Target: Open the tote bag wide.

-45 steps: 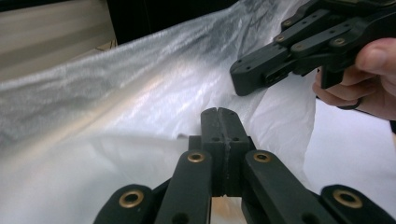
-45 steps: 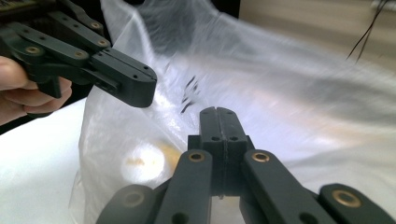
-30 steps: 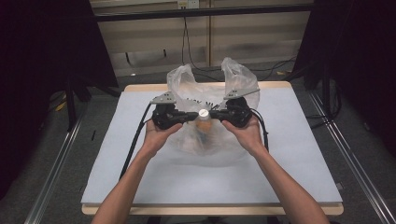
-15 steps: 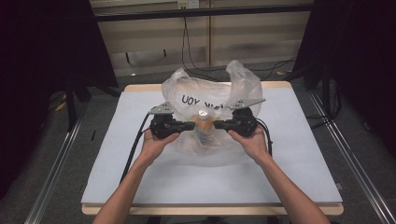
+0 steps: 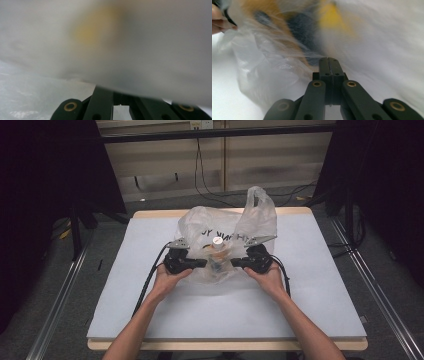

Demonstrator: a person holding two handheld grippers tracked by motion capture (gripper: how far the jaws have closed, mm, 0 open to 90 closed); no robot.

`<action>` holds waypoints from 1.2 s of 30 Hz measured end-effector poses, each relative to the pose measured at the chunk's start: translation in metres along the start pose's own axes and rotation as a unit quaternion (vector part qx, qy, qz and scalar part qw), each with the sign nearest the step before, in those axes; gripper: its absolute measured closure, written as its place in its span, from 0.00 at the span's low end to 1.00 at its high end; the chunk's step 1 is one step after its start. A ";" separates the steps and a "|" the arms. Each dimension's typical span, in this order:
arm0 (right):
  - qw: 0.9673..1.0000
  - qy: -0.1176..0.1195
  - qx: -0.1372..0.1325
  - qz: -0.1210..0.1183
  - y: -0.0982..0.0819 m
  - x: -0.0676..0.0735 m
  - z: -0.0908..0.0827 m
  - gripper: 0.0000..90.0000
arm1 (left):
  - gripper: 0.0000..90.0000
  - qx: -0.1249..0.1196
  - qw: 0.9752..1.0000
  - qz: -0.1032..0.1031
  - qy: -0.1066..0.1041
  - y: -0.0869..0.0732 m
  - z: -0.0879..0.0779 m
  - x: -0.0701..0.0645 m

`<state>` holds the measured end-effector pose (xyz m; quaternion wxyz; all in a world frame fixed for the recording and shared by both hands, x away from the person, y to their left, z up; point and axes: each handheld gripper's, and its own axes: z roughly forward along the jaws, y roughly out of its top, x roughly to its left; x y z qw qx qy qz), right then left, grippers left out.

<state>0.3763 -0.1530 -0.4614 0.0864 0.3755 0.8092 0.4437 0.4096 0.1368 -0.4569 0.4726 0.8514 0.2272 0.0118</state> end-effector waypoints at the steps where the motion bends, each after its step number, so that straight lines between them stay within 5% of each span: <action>1: 1.000 -0.002 0.007 0.003 -0.003 -0.002 0.002 1.00 | 1.00 0.008 1.000 -0.002 -0.001 -0.002 0.001 0.003; 9: 0.998 -0.012 0.056 0.002 -0.018 -0.012 0.018 1.00 | 1.00 0.050 0.999 -0.012 0.013 -0.019 0.014 0.011; 15: 0.999 -0.013 0.048 0.013 -0.021 -0.012 0.017 1.00 | 1.00 0.072 0.997 -0.006 0.022 -0.023 0.017 0.010; 21: 1.000 0.001 0.028 -0.003 -0.015 -0.006 0.005 1.00 | 1.00 0.040 0.999 0.002 0.004 -0.015 0.005 -0.002; 27: 0.999 0.007 -0.034 -0.019 0.003 0.003 -0.039 1.00 | 1.00 0.000 1.000 0.021 -0.009 -0.007 -0.024 -0.025; 36: 0.996 0.004 -0.083 -0.024 0.012 0.014 -0.084 1.00 | 1.00 -0.047 0.997 0.047 -0.026 -0.002 -0.064 -0.048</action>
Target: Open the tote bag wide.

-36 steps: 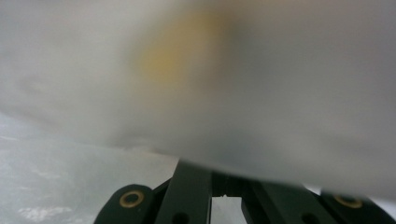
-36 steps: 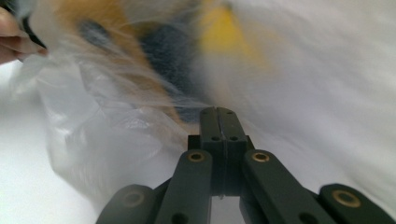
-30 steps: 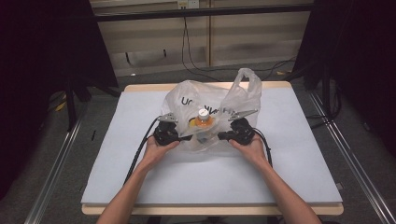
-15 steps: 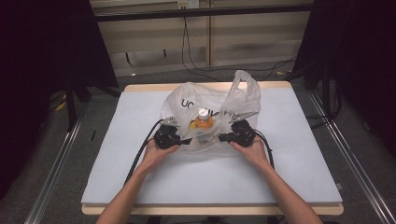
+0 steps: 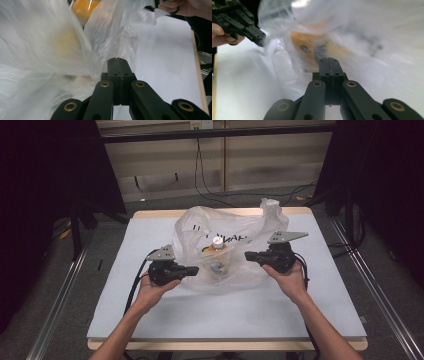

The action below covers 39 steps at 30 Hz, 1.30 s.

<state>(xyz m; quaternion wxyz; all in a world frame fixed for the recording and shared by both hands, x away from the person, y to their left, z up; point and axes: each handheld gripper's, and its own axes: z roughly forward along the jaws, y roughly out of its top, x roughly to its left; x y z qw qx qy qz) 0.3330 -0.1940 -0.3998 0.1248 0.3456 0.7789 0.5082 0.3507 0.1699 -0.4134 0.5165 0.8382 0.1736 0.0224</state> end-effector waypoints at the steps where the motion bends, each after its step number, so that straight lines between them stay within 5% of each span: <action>1: 1.000 -0.001 -0.005 0.001 0.002 0.001 -0.005 1.00 | 1.00 -0.008 1.000 0.000 -0.003 0.001 -0.003 -0.004; 6: 0.999 0.002 -0.031 -0.006 0.013 0.010 -0.023 1.00 | 1.00 -0.034 0.999 0.010 -0.009 0.014 -0.011 -0.010; 14: 0.997 0.024 -0.074 -0.030 0.055 0.030 -0.035 1.00 | 1.00 -0.069 0.997 0.019 0.008 0.054 -0.016 0.000; 20: 0.995 -0.007 -0.082 -0.048 0.094 0.028 -0.033 1.00 | 1.00 -0.057 0.998 0.019 0.026 0.076 -0.003 0.017; 23: 0.996 -0.026 -0.070 -0.049 0.097 0.019 -0.024 1.00 | 1.00 -0.042 0.998 0.022 0.041 0.083 0.010 0.028; 30: 0.999 -0.042 -0.013 -0.002 0.067 -0.022 0.030 1.00 | 1.00 0.031 0.998 -0.005 0.055 0.067 0.054 0.058; 33: 0.999 -0.037 0.003 0.010 0.054 -0.029 0.049 1.00 | 1.00 0.060 0.996 -0.001 0.061 0.057 0.066 0.061; 37: 0.999 -0.030 0.019 0.012 0.044 -0.029 0.063 1.00 | 1.00 0.067 0.996 -0.007 0.057 0.048 0.072 0.061; 39: 0.999 -0.030 0.044 0.005 0.035 -0.027 0.073 1.00 | 1.00 0.090 0.994 0.001 0.066 0.042 0.074 0.061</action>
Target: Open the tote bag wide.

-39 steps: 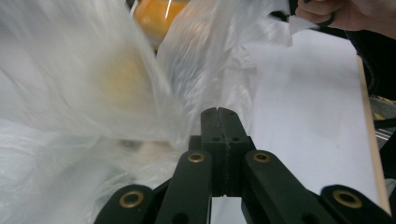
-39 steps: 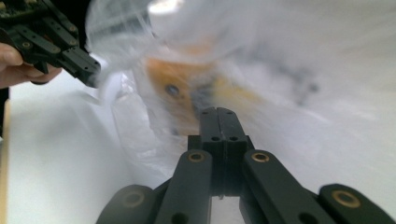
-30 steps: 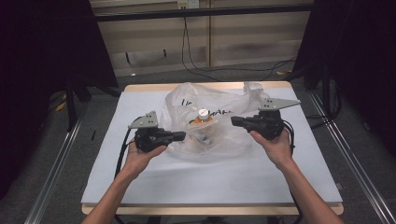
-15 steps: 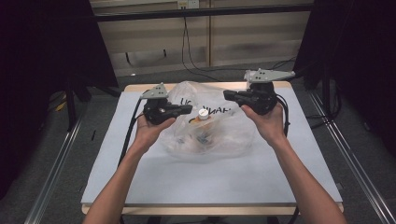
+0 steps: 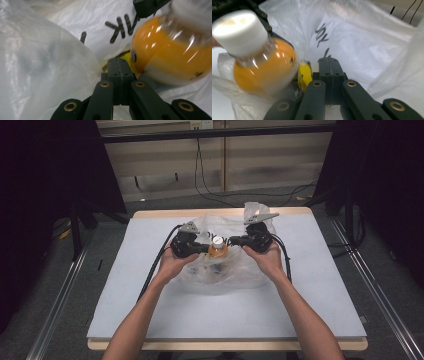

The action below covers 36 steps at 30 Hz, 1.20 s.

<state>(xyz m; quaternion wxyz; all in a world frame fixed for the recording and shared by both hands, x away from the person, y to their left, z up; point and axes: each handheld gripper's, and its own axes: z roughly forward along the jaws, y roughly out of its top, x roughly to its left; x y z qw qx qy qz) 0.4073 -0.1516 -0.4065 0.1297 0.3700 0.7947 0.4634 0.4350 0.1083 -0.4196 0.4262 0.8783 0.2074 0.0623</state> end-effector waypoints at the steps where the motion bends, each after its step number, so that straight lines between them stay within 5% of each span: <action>1: 1.000 0.002 0.007 0.000 -0.003 0.000 0.003 1.00 | 1.00 0.000 1.000 0.000 0.000 0.000 0.000 0.000; 6: 0.999 0.003 0.053 -0.006 -0.023 -0.002 0.015 1.00 | 1.00 0.054 0.998 0.012 0.018 -0.014 0.017 0.002; 8: 0.998 0.002 0.060 -0.003 -0.027 -0.004 0.017 1.00 | 1.00 0.057 0.998 0.012 0.012 -0.017 0.021 0.003; 11: 0.996 0.001 0.085 -0.002 -0.040 -0.006 0.023 1.00 | 1.00 0.087 0.996 0.034 0.013 -0.022 0.027 0.003; 15: 0.992 -0.005 0.128 -0.014 -0.058 -0.009 0.031 1.00 | 1.00 0.108 0.994 0.017 0.022 -0.032 0.033 0.002; 16: 0.990 -0.008 0.137 -0.024 -0.062 -0.010 0.032 1.00 | 1.00 0.128 0.991 0.021 0.029 -0.036 0.033 0.003; 19: 0.990 0.000 0.138 -0.023 -0.066 -0.011 0.030 1.00 | 1.00 0.131 0.991 0.019 0.033 -0.039 0.030 0.004; 21: 0.988 -0.005 0.152 -0.017 -0.067 -0.011 0.025 1.00 | 1.00 0.145 0.988 0.023 0.045 -0.041 0.025 0.007; 22: 0.987 -0.005 0.152 -0.048 -0.068 -0.013 0.022 1.00 | 1.00 0.151 0.987 0.024 0.048 -0.042 0.022 0.007; 23: 0.987 -0.005 0.152 -0.048 -0.068 -0.013 0.022 1.00 | 1.00 0.162 0.985 0.032 0.055 -0.042 0.019 0.008; 26: 0.983 -0.008 0.172 -0.063 -0.068 -0.013 0.015 1.00 | 1.00 0.177 0.982 0.031 0.065 -0.047 0.011 0.010; 27: 0.976 -0.021 0.206 -0.064 -0.068 -0.009 0.008 1.00 | 1.00 0.189 0.979 0.034 0.066 -0.050 0.005 0.013; 28: 0.975 -0.018 0.202 -0.086 -0.068 -0.011 0.008 1.00 | 1.00 0.185 0.980 0.023 0.067 -0.053 0.001 0.014; 29: 0.972 -0.026 0.221 -0.074 -0.068 -0.009 0.003 1.00 | 1.00 0.185 0.980 0.023 0.067 -0.053 0.001 0.014; 31: 0.971 -0.025 0.221 -0.090 -0.069 -0.011 0.000 1.00 | 1.00 0.209 0.975 0.033 0.074 -0.058 -0.010 0.019; 32: 0.971 -0.025 0.221 -0.090 -0.069 -0.011 0.000 1.00 | 1.00 0.209 0.975 0.033 0.074 -0.058 -0.010 0.019; 33: 0.967 -0.034 0.240 -0.081 -0.069 -0.009 -0.003 1.00 | 1.00 0.208 0.974 0.030 0.080 -0.059 -0.011 0.019; 34: 0.965 -0.029 0.237 -0.106 -0.070 -0.011 -0.005 1.00 | 1.00 0.206 0.975 0.030 0.083 -0.062 -0.013 0.019; 35: 0.965 -0.029 0.237 -0.106 -0.070 -0.011 -0.005 1.00 | 1.00 0.206 0.975 0.030 0.083 -0.062 -0.013 0.019; 36: 0.959 -0.043 0.262 -0.102 -0.070 -0.008 -0.009 1.00 | 1.00 0.209 0.974 0.036 0.081 -0.062 -0.014 0.019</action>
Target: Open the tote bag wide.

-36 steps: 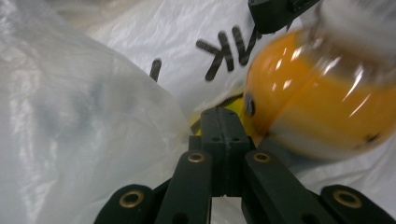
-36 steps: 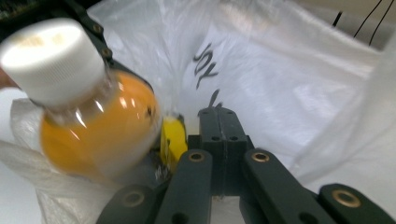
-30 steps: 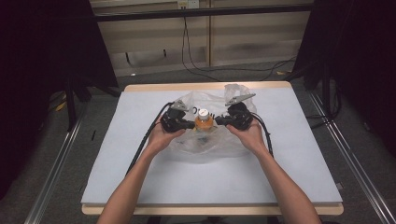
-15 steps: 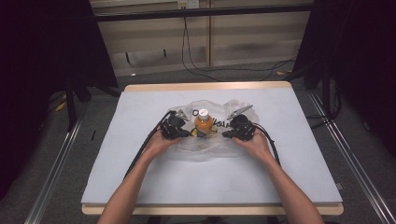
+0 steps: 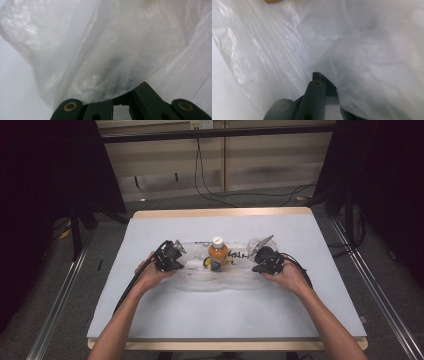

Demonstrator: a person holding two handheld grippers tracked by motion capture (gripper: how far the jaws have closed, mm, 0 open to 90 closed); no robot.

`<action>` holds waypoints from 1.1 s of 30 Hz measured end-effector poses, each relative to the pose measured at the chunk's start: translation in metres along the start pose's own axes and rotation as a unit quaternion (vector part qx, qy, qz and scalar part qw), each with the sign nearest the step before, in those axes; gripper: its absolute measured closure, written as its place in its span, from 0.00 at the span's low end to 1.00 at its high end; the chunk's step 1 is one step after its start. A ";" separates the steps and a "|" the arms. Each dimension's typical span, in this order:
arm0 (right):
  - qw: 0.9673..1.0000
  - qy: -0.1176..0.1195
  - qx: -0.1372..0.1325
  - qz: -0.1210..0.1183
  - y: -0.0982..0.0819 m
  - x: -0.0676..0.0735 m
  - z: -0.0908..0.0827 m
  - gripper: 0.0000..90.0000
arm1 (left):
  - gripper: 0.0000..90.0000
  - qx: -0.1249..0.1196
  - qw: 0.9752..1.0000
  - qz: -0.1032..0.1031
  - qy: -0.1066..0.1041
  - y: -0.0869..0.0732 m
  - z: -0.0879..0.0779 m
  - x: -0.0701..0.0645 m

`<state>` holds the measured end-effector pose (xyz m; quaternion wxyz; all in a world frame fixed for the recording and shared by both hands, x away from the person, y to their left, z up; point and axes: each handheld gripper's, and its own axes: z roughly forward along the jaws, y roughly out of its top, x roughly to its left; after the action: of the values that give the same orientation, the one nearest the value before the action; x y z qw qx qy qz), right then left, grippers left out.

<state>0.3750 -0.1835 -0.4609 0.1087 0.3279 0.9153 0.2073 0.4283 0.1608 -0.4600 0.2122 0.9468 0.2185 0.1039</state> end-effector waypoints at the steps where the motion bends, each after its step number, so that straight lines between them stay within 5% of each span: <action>1: 1.000 -0.001 0.011 -0.003 -0.001 0.000 -0.002 1.00 | 1.00 0.006 1.000 0.008 0.009 0.000 -0.001 -0.002; 13: 0.996 0.007 0.078 -0.041 -0.012 -0.005 -0.015 1.00 | 1.00 0.035 0.998 0.040 0.018 -0.004 -0.006 -0.006; 20: 0.996 0.012 0.067 -0.049 -0.018 -0.006 -0.017 1.00 | 1.00 0.023 0.999 0.026 0.010 -0.009 -0.007 -0.006; 22: 0.998 0.018 0.058 -0.034 -0.023 -0.006 -0.019 1.00 | 1.00 0.024 0.999 0.032 0.006 -0.011 -0.009 -0.005; 30: 0.997 0.019 0.051 -0.048 -0.027 -0.006 -0.020 1.00 | 1.00 0.029 0.999 0.037 0.013 -0.011 -0.010 -0.007; 33: 0.998 0.016 0.047 -0.039 -0.029 -0.005 -0.021 1.00 | 1.00 0.013 1.000 0.024 0.008 -0.013 -0.010 -0.006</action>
<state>0.3562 -0.2132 -0.4551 0.0867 0.2934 0.9376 0.1650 0.4155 0.1724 -0.4580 0.1951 0.9538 0.1984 0.1137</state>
